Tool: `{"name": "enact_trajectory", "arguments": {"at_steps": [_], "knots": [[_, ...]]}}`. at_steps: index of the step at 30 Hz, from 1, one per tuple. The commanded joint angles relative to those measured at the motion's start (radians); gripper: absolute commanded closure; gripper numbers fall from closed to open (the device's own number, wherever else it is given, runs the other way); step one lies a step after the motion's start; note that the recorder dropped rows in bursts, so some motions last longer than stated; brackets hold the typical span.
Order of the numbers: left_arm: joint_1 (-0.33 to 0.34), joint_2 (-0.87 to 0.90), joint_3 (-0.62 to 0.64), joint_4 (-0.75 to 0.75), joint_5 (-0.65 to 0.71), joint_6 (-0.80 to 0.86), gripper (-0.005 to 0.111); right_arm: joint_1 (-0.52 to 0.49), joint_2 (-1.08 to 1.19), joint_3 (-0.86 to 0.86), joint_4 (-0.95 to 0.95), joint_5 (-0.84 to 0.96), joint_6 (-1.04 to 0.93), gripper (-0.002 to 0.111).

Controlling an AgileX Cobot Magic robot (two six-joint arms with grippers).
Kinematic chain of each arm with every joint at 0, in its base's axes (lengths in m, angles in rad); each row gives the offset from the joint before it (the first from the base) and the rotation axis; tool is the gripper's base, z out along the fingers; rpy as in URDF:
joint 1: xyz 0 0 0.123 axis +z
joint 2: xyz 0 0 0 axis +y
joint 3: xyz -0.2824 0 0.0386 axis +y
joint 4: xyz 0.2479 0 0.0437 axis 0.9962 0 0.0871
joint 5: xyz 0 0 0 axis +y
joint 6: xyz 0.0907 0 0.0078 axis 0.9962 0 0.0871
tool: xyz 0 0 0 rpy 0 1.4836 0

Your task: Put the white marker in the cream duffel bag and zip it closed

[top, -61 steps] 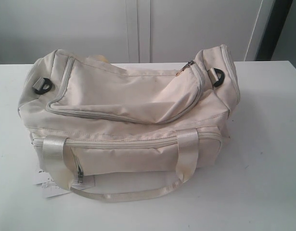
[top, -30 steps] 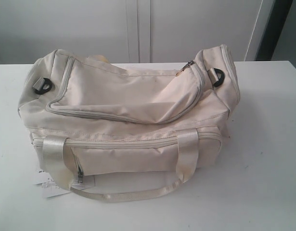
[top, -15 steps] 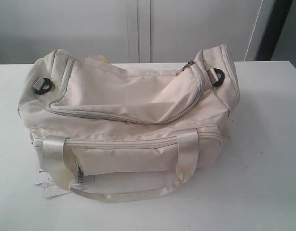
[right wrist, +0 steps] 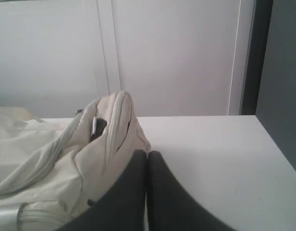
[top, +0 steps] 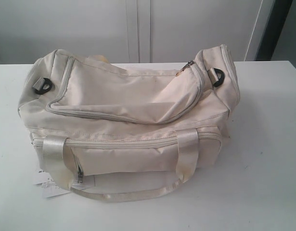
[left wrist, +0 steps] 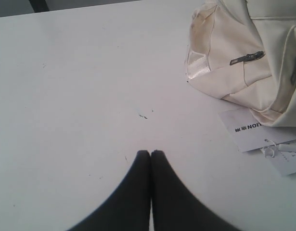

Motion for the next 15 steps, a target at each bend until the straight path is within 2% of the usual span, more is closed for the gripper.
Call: {"name": "enact_trajectory", "arguments": {"at_steps": [1,15], "knots": [[0.001,-0.005,0.004,-0.009,-0.002,0.005,0.107,0.005,-0.039,0.074,-0.014,0.005,-0.013,0.108],[0.001,-0.005,0.004,-0.009,-0.002,0.005,0.107,0.005,-0.233,0.316,-0.017,0.0,-0.006,0.108]]}}
